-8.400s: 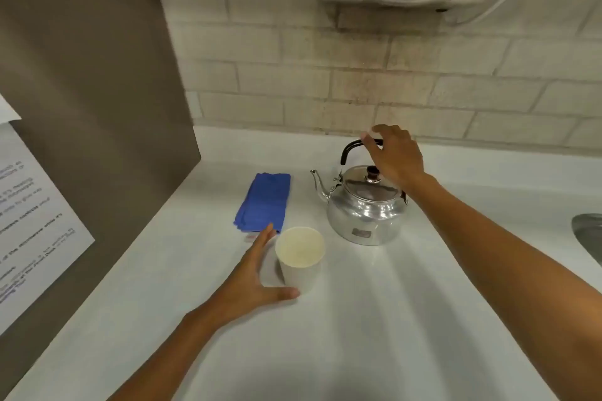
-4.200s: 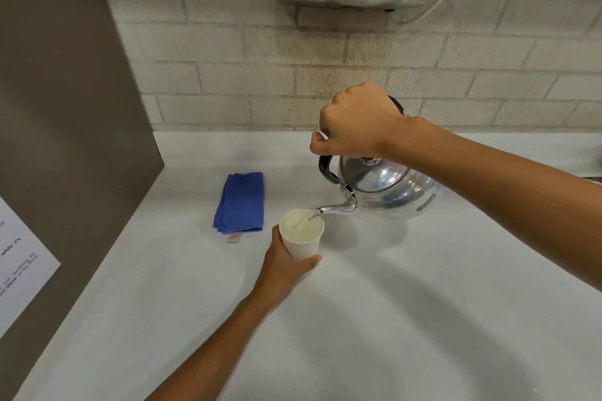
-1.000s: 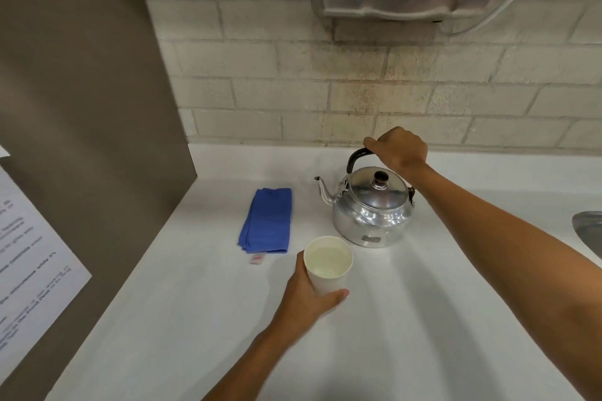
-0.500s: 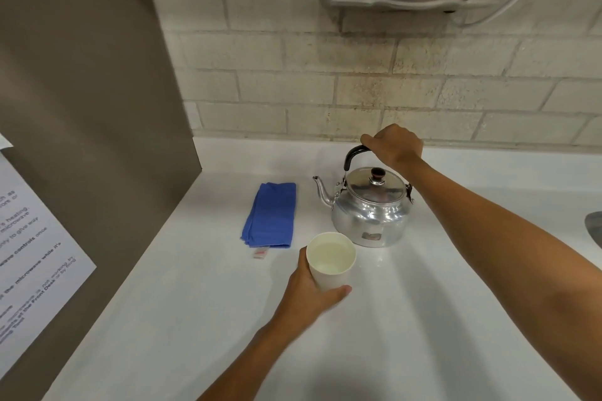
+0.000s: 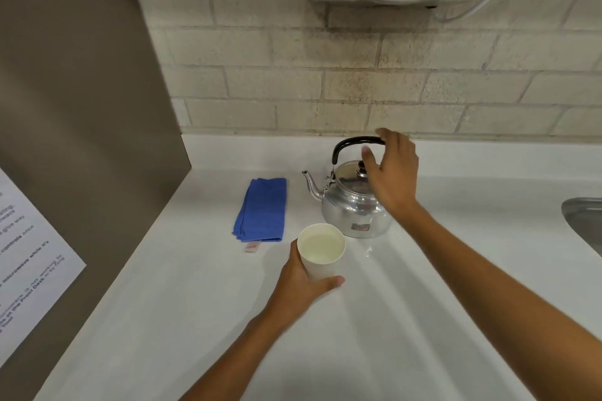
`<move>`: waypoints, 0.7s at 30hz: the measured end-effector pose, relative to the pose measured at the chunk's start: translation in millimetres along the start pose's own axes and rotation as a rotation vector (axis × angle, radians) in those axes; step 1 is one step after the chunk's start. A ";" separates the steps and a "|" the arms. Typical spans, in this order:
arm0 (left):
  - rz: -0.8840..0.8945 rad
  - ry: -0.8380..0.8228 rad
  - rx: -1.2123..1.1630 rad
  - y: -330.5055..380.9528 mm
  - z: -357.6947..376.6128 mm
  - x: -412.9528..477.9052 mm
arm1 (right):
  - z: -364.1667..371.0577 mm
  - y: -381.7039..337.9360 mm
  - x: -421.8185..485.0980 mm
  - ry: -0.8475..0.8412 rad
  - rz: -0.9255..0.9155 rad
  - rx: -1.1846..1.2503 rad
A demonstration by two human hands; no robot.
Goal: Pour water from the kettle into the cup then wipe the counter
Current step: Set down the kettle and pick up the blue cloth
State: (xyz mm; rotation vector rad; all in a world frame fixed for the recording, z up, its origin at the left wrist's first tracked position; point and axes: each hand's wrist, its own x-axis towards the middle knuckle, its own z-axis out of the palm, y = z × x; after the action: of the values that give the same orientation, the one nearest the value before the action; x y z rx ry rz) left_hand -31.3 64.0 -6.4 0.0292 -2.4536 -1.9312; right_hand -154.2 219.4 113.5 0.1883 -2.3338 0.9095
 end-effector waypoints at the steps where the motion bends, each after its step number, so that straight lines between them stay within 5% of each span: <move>1: 0.001 -0.009 0.004 1.3 -1.2 0.4 | -1.4 0.8 -15.8 0.031 0.070 0.038; 5: 0.023 -0.082 0.040 1.2 -13.0 -1.0 | 1.6 10.9 -84.6 -0.127 0.232 0.006; 11: -0.001 -0.155 0.218 -5.4 -75.3 -6.9 | 10.1 27.4 -156.1 -0.383 0.140 -0.236; 21: 0.122 0.057 0.541 9.6 -104.5 92.8 | 21.4 33.4 -180.5 -0.610 0.143 -0.480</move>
State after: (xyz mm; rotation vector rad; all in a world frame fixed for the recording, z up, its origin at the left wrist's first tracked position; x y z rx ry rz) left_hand -121.4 -37.8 27.8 -0.0551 -2.7776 -1.1585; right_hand -32.1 214.9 -25.1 0.1058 -3.0882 0.3468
